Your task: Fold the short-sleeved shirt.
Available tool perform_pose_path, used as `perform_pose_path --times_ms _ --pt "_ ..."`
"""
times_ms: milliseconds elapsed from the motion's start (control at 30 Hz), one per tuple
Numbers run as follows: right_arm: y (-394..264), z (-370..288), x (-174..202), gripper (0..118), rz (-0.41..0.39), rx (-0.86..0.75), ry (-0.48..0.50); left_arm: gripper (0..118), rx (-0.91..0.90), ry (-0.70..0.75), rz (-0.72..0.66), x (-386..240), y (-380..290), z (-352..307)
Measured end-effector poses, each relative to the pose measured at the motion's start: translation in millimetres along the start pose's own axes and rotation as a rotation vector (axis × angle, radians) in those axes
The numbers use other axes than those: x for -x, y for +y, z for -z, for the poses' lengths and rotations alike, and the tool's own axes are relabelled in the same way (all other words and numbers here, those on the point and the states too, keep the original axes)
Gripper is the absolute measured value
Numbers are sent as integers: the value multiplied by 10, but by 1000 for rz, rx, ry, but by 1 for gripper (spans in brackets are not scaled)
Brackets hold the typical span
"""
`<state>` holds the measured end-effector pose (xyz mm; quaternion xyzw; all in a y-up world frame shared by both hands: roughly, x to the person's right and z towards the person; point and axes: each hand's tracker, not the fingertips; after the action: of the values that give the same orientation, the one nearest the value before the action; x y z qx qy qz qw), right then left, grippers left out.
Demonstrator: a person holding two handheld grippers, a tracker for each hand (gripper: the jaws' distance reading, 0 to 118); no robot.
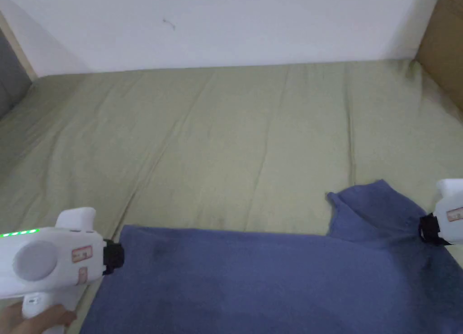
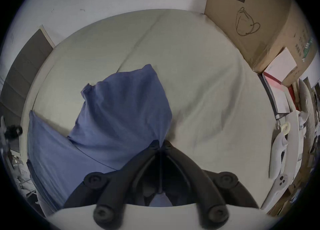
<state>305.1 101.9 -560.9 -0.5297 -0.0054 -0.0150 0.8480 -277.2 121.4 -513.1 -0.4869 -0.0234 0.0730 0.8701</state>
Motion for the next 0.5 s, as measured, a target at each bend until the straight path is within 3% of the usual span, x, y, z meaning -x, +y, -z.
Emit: perform_pose_path --times_ms 33,67,167,267,300,367,433,500 --pt "-4 14 -6 0 0 1 0 73 8 12 10 9 148 109" --pt "-4 19 -10 0 2 1 2 73 11 28 23 12 300 230" --pt "-14 54 -33 0 6 4 6 116 45 7 26 21 584 551" --pt "-14 82 -51 0 16 7 12 102 93 32 -56 62 727 846" --pt "-22 83 -47 0 19 9 14 94 126 38 -61 80 733 942" --pt "-27 96 -39 0 21 9 14 65 196 82 -67 41 640 1087" --pt "-34 94 -27 0 19 10 13 60 123 73 -26 -43 665 990" --pt "-31 81 -19 0 15 8 12 2 119 103 20 11 663 857"
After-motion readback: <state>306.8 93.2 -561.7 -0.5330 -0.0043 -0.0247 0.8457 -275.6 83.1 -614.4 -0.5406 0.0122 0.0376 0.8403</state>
